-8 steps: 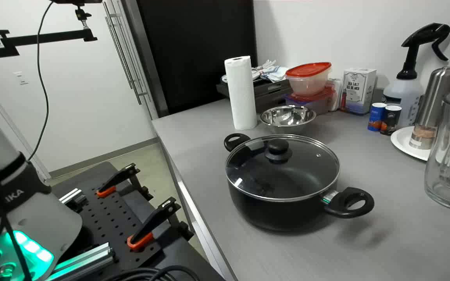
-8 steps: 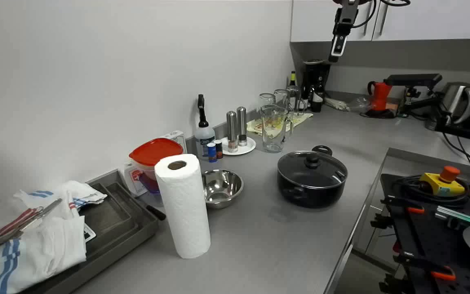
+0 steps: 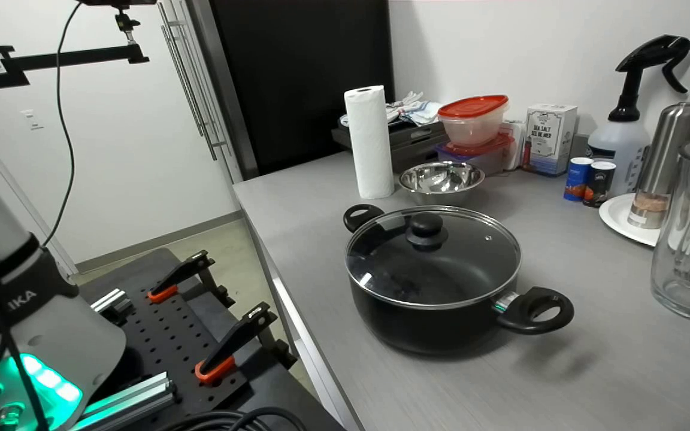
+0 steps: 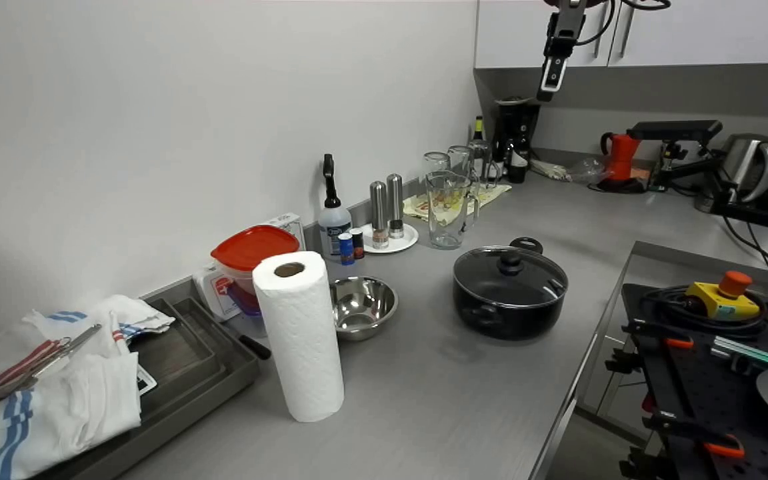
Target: Put the glass lid from the pot on the counter.
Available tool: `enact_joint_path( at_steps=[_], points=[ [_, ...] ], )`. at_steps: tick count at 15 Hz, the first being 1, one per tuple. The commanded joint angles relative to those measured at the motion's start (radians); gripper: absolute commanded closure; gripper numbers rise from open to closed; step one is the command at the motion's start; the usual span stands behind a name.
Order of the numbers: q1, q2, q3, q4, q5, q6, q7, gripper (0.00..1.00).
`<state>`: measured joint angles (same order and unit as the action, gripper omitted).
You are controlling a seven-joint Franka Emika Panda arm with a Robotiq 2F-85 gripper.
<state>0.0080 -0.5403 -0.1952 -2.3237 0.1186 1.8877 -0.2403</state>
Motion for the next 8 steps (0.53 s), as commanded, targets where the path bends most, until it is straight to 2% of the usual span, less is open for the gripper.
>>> enact_joint_path(
  at_steps=[1, 8],
  points=[
    [-0.02, 0.007, 0.015, 0.003, 0.008, 0.001, -0.005, 0.0],
    [-0.057, 0.121, 0.005, 0.012, 0.004, 0.068, 0.013, 0.0]
  ],
)
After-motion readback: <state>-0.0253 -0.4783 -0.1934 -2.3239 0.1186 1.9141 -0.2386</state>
